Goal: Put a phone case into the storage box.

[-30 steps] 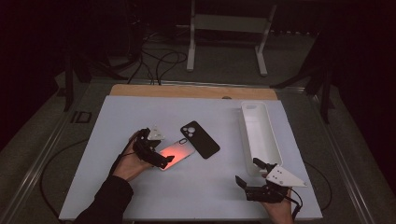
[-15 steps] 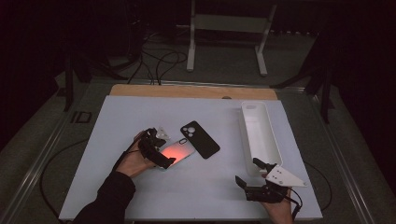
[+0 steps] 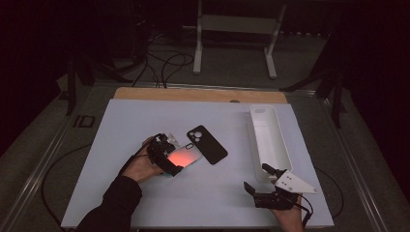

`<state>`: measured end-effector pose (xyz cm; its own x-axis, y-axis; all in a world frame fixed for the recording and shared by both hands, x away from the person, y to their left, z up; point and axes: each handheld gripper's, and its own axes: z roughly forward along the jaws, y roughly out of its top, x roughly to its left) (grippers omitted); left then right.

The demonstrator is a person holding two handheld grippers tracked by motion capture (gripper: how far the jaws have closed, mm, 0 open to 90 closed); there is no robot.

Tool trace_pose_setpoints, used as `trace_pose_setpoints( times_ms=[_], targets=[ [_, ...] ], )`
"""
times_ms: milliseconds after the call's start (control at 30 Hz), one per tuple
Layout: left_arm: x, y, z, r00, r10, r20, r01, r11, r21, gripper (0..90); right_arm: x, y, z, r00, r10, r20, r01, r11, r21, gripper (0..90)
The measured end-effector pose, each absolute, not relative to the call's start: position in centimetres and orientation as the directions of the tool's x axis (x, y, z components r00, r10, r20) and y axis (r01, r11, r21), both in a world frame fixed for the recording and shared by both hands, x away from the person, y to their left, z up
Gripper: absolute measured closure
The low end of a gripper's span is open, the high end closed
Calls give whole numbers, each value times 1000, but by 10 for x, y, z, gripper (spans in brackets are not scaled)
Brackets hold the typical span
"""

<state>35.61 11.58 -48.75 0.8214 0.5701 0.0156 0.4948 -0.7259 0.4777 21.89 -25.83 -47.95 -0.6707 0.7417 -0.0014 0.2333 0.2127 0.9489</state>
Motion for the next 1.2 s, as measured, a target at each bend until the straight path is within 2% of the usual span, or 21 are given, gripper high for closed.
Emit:
trace_pose_setpoints(
  times_ms=[933, 1200],
  targets=[
    [363, 106, -505, 820, 572, -5, 538, -768, 349, 0, 219, -259, -480, -671, 742, -3, 232, 214, 949, 97],
    [364, 105, -507, 814, 581, -11, 550, -764, 337, 3, 219, -259, -480, -670, 743, 0, 234, 211, 949, 97]
  ],
)
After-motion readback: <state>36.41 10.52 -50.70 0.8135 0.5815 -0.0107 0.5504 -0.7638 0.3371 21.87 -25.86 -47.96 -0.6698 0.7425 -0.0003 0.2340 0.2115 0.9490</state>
